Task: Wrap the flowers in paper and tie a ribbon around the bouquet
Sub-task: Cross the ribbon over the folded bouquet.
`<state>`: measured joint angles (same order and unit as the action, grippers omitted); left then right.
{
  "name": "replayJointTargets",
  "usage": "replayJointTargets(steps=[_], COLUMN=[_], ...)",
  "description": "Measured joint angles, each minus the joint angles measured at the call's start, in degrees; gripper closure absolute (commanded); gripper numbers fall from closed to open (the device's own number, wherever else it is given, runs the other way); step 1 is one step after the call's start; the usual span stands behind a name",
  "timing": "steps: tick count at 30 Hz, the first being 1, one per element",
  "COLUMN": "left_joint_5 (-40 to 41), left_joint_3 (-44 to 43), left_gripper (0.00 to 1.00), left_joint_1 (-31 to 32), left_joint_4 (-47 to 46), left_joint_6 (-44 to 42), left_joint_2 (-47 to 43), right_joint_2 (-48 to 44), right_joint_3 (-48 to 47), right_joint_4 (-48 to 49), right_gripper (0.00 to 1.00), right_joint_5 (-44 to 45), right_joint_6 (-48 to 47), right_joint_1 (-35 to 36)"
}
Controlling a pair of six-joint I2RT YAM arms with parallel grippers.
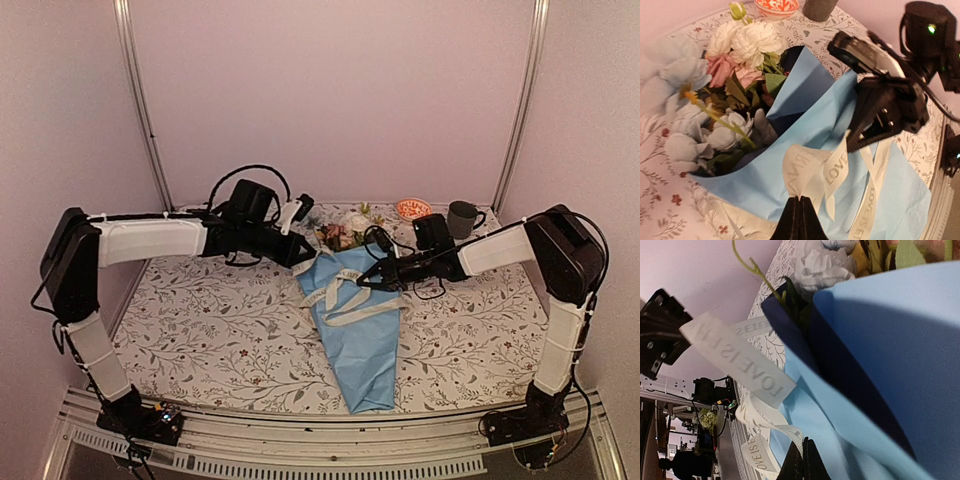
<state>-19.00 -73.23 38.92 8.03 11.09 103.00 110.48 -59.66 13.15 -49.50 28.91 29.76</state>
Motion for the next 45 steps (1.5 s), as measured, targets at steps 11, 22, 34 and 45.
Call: replayJointTargets(steps=[11, 22, 34, 45], left_joint_5=[-4.79, -2.84, 15.37, 27.45], left_joint_3=[-7.34, -36.06, -29.94, -33.38], left_gripper=[1.0, 1.0, 0.85, 0.1], left_joint_1=[22.45, 19.61, 6.38, 7.13], left_joint_4=[17.35, 20.48, 9.53, 11.8], left_joint_6=[-27.08, -35.8, -24.63, -28.15], left_joint_2=[-14.45, 12.13, 16.9, 18.88], right_joint_2=[4.85, 5.09, 7.13, 7.13], right_joint_3=[-13.27, -13.9, -13.9, -14.01], right_joint_4=[-6.6, -9.42, -10.47, -12.72], right_gripper=[1.0, 1.0, 1.0, 1.0], right_joint_5=[-3.28, -5.46, -6.16, -5.6], right_joint_6=[-3.19, -4.94, -5.25, -6.03], right_joint_1=[-0.61, -0.59, -0.87, -0.83])
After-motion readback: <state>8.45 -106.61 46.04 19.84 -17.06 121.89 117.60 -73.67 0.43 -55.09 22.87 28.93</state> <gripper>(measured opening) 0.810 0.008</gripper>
